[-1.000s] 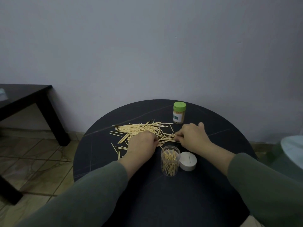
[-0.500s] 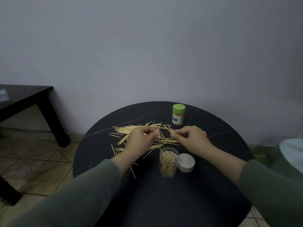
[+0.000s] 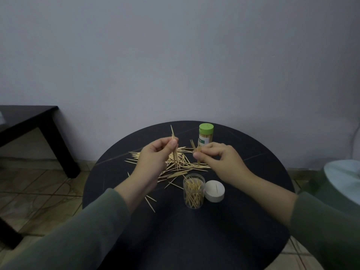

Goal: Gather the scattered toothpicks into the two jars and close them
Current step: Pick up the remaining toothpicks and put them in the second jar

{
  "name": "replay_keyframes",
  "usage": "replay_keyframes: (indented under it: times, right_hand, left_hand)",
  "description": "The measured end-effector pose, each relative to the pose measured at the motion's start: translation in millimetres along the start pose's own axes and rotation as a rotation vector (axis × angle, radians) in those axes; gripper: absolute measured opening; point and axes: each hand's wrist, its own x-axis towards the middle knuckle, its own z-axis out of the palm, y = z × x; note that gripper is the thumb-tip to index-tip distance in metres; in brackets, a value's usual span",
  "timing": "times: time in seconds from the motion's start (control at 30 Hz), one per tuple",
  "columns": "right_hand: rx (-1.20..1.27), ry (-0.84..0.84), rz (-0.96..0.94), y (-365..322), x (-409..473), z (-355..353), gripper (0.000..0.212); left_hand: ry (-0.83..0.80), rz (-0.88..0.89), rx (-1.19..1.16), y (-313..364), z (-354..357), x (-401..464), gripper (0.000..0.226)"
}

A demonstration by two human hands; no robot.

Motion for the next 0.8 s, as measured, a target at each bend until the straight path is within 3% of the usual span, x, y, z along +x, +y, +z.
replay_keyframes:
  times: [0.17,0.4,0.57,0.7,0.8]
  right_hand:
    - [0.087,-0.110,0.017,-5,-5,3,0.020]
    - [-0.004,-0.213,0.096,0,-6,0,0.012]
    - [-0.057,-0.256,0.134,5,-5,-5,0.018]
    - [-0.068,-0.295,0.157,8,-4,-7,0.037]
    - [-0.066,-0.355,0.160,8,-4,-8,0.027]
  left_hand:
    - [-0.097,0.004,-0.086,0,5,-7,0.016]
    - [-0.277,-0.047,-0.029,-17,11,-11,0.011]
    - [-0.342,-0.040,-0.018,-23,8,-6,0.004]
    - [-0.420,-0.026,0.038,-23,3,-2,0.005]
    - [-0.498,0.005,0.100,-21,-3,0,0.008]
